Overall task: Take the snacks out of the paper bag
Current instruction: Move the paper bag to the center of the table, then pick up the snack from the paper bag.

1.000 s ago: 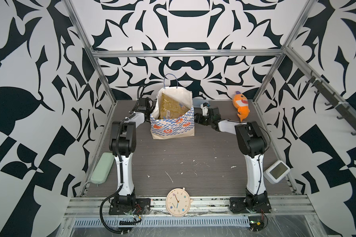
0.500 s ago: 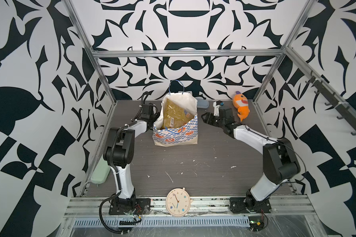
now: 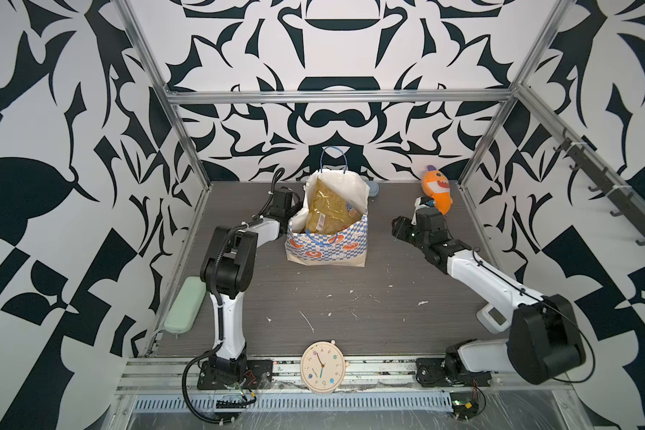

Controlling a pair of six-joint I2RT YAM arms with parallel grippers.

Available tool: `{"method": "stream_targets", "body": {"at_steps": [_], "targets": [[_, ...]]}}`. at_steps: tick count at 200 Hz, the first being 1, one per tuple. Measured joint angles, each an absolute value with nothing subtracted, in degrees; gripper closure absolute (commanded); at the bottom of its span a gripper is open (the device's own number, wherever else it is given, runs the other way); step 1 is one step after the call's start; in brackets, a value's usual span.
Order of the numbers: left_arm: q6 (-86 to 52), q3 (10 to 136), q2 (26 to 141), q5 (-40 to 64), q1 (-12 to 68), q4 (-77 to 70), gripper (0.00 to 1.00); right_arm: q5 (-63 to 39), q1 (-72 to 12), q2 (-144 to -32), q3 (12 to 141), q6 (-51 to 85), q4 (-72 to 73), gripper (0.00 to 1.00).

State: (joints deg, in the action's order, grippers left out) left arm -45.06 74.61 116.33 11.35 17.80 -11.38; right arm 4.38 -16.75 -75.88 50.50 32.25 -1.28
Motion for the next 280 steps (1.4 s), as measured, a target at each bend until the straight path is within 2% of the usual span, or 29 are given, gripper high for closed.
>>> {"method": "stream_targets", "body": {"at_steps": [39, 138, 191, 205, 221, 241, 251, 259, 280], "targets": [[-47.4, 71.7, 112.2, 7.7, 19.2, -11.6, 1.00, 6.9, -16.8, -71.2, 50.5, 29.0, -1.9, 0.38], [-53.9, 70.3, 110.3, -0.8, 29.6, -11.1, 1.00, 8.7, -16.7, -68.9, 50.4, 26.3, -2.9, 0.38], [-51.8, 72.6, 109.2, -2.9, 30.3, -8.0, 1.00, 9.1, -16.7, -67.1, 50.0, 23.4, -4.1, 0.38], [-49.4, 71.2, 105.1, -5.1, 29.7, -4.6, 0.84, 8.6, -16.7, -66.0, 50.0, 21.6, -5.4, 0.38], [-44.8, 69.6, 96.8, -9.0, 29.3, 0.1, 0.58, 7.6, -16.7, -63.5, 50.0, 19.4, -6.3, 0.38], [-39.4, 70.4, 84.9, -14.3, 29.1, 5.2, 0.56, 6.4, -16.8, -59.3, 49.8, 16.9, -6.2, 0.40], [-36.9, 74.0, 80.5, -16.3, 28.9, 9.4, 0.51, 5.7, -17.1, -56.9, 49.0, 15.8, -4.9, 0.40], [-35.3, 78.2, 78.8, -17.3, 28.8, 12.6, 0.45, 4.8, -17.6, -54.6, 47.9, 14.8, -3.8, 0.40], [-32.0, 90.6, 78.2, -16.0, 28.9, 19.3, 0.41, 2.0, -20.2, -51.1, 46.3, 12.3, -2.3, 0.39]]}}
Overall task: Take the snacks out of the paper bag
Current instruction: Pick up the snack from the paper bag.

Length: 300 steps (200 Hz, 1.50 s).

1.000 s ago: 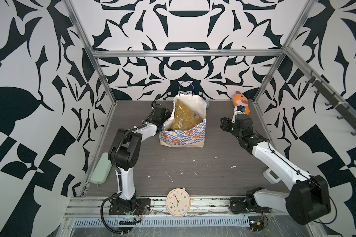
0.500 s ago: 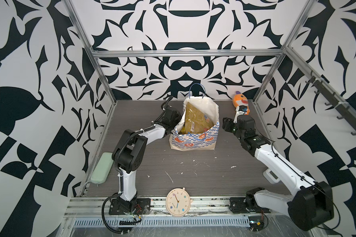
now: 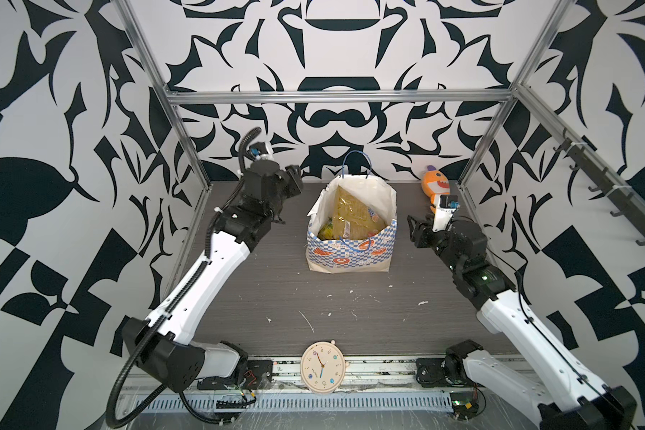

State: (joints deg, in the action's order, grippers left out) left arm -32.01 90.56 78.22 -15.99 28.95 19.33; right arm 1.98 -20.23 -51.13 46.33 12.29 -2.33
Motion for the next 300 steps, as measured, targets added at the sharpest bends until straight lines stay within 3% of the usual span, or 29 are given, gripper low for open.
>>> {"method": "stream_targets", "body": {"at_steps": [16, 56, 90, 139, 240, 277, 300], "targets": [[-30.1, 100.0, 81.2, -14.4, 30.7, 26.0, 0.33, 0.6, -22.4, -51.2, 46.9, 11.1, -2.0, 0.38], [-26.5, 120.7, 98.2, -8.1, 37.4, 40.4, 0.27, 0.4, -25.4, -55.6, 49.8, 9.2, -2.3, 0.38], [-25.4, 129.2, 110.8, -4.6, 38.3, 50.8, 0.24, 1.5, -25.9, -56.0, 49.9, 9.0, -2.8, 0.35], [-24.7, 132.4, 115.3, -2.0, 37.5, 59.0, 0.22, 5.5, -26.0, -51.7, 49.9, 8.8, -3.0, 0.33], [-25.9, 127.4, 117.8, 3.1, 36.4, 57.3, 0.18, 7.9, -26.0, -52.4, 47.9, 8.9, -2.7, 0.33], [-26.8, 125.0, 120.7, 5.5, 36.4, 53.9, 0.21, 7.8, -26.0, -52.6, 47.4, 9.0, -2.3, 0.33], [-27.0, 124.7, 122.5, 7.1, 36.4, 51.6, 0.41, 7.7, -26.0, -53.0, 47.4, 9.1, -2.1, 0.33]]}}
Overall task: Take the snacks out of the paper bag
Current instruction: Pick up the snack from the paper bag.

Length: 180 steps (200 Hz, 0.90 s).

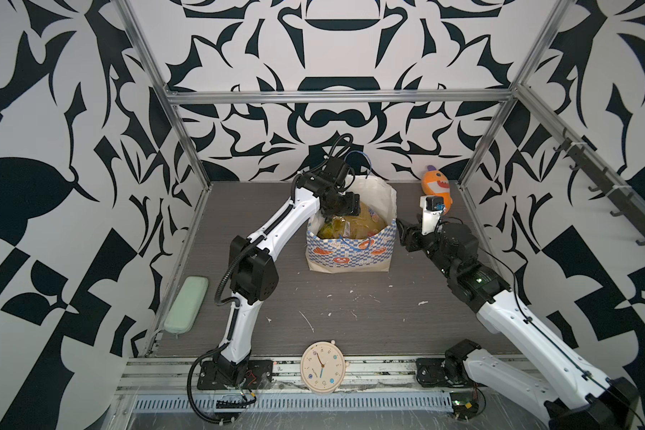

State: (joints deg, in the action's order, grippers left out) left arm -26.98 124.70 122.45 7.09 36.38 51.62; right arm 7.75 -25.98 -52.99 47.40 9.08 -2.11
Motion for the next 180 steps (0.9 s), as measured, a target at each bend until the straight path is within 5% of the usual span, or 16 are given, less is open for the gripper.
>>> {"method": "stream_targets", "body": {"at_steps": [121, 180], "targets": [[-28.6, 120.4, 121.6, 11.4, 36.3, 42.9, 0.98, 10.4, -26.0, -54.8, 47.2, 9.0, -2.1, 0.34], [-29.1, 113.5, 117.3, 13.0, 35.9, 37.5, 1.00, 12.6, -26.0, -54.8, 45.8, 9.1, -1.8, 0.34]]}}
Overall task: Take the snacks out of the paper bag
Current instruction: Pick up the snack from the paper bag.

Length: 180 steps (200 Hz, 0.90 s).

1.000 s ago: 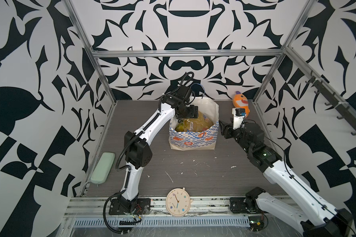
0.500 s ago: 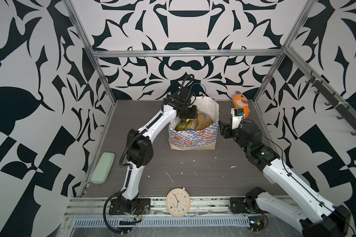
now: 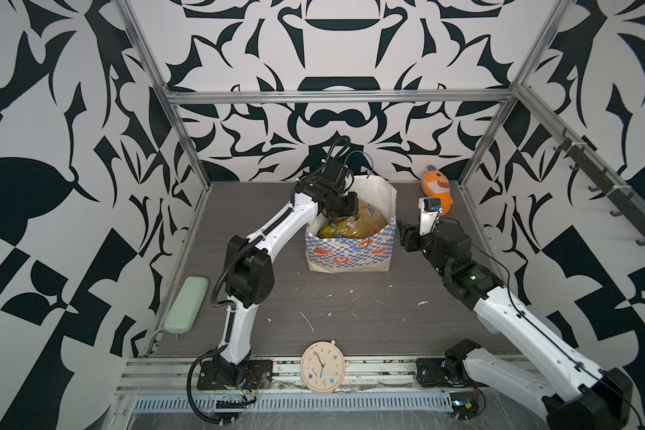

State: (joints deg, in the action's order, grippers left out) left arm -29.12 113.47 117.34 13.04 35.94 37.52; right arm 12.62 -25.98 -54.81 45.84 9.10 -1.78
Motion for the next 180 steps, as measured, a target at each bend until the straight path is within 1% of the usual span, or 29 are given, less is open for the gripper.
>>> {"method": "stream_targets", "body": {"at_steps": [42, 81, 145, 180], "targets": [[-32.2, 106.5, 111.4, 17.3, 34.5, 31.2, 1.00, 14.3, -26.0, -53.9, 44.6, 9.5, -1.3, 0.34], [-32.7, 108.6, 110.5, 19.6, 33.0, 31.1, 1.00, 16.2, -26.0, -51.8, 43.2, 10.2, -0.9, 0.34], [-34.6, 109.7, 108.7, 23.4, 30.7, 30.6, 1.00, 17.3, -26.0, -51.4, 42.3, 11.2, 0.1, 0.34], [-36.2, 110.5, 106.5, 25.7, 28.6, 27.8, 1.00, 17.8, -26.0, -51.4, 41.9, 11.9, 0.5, 0.34]]}}
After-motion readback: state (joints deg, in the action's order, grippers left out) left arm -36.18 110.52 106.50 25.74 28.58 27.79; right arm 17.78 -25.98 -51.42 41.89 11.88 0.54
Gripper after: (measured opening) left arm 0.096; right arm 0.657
